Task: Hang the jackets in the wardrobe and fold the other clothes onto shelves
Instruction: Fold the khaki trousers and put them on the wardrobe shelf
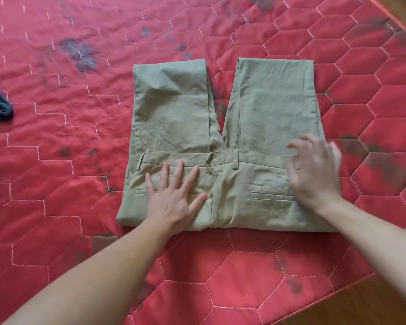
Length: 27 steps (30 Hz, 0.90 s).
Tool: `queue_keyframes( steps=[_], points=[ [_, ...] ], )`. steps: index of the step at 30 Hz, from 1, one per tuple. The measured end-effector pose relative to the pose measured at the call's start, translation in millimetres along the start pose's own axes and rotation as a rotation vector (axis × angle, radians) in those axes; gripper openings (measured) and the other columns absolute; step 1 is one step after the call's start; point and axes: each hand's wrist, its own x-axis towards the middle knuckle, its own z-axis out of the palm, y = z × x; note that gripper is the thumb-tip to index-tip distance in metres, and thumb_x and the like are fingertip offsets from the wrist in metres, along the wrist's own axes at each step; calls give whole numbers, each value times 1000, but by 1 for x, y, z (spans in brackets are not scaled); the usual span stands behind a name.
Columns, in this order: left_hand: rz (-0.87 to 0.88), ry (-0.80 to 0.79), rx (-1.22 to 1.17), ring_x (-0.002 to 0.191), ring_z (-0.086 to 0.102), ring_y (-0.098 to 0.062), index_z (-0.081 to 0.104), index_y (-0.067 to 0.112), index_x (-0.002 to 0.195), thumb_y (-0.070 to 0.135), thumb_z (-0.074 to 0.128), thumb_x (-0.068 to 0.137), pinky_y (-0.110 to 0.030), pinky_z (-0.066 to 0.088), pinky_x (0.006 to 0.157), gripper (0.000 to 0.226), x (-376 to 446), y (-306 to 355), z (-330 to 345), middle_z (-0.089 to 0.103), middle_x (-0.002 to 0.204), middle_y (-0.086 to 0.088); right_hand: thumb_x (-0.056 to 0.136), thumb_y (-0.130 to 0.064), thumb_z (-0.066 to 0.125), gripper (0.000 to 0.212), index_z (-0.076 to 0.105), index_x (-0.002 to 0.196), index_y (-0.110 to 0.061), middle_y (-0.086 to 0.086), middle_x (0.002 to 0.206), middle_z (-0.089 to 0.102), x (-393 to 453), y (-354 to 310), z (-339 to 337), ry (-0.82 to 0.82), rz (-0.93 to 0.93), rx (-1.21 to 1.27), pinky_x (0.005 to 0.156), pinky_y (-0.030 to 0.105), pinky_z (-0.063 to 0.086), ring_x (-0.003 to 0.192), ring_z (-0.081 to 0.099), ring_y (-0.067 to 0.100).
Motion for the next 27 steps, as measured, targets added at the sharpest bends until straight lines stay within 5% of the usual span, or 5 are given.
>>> queue_keyframes(
  steps=[4, 12, 17, 22, 27],
  points=[
    [-52, 67, 0, 149, -17, -24, -10, 50, 148, 78, -4, 77, -61, -12, 113, 77, 2, 2, 12, -12, 163, 8, 91, -51, 39, 55, 47, 139, -28, 5, 150, 42, -41, -19, 24, -309, -368, -54, 113, 53, 18, 138, 37, 27],
    [-209, 41, -61, 149, -13, -23, -12, 48, 149, 71, 3, 86, -58, -10, 115, 69, -9, -20, 10, -15, 163, 4, 91, -57, 29, 65, 38, 147, -25, 11, 153, 37, -51, 29, 21, -502, -159, -303, 114, 47, 18, 141, 36, 30],
    [231, 34, -72, 148, -17, -24, -10, 47, 149, 75, 13, 84, -53, -13, 115, 74, -34, 18, -7, -9, 163, 6, 77, -67, 48, 82, 43, 144, -20, 10, 150, 40, -90, 5, 0, -478, -353, -227, 110, 51, 26, 137, 36, 30],
    [280, -104, 98, 150, -12, -23, -12, 44, 150, 37, 54, 83, -51, -6, 119, 94, -45, 12, -11, -15, 162, 9, 52, -27, 70, 85, 52, 134, -12, 14, 135, 56, -95, 25, -11, -478, -359, -278, 102, 43, 31, 121, 57, 33],
    [166, -53, 78, 150, 8, -22, 4, 40, 153, 7, 42, 92, -43, 16, 118, 79, -41, -9, -17, 7, 163, 5, 40, 11, 79, 71, 73, 107, -11, 8, 109, 72, -81, 31, -23, -336, -235, -159, 85, 36, 51, 99, 70, 30]
  ],
)
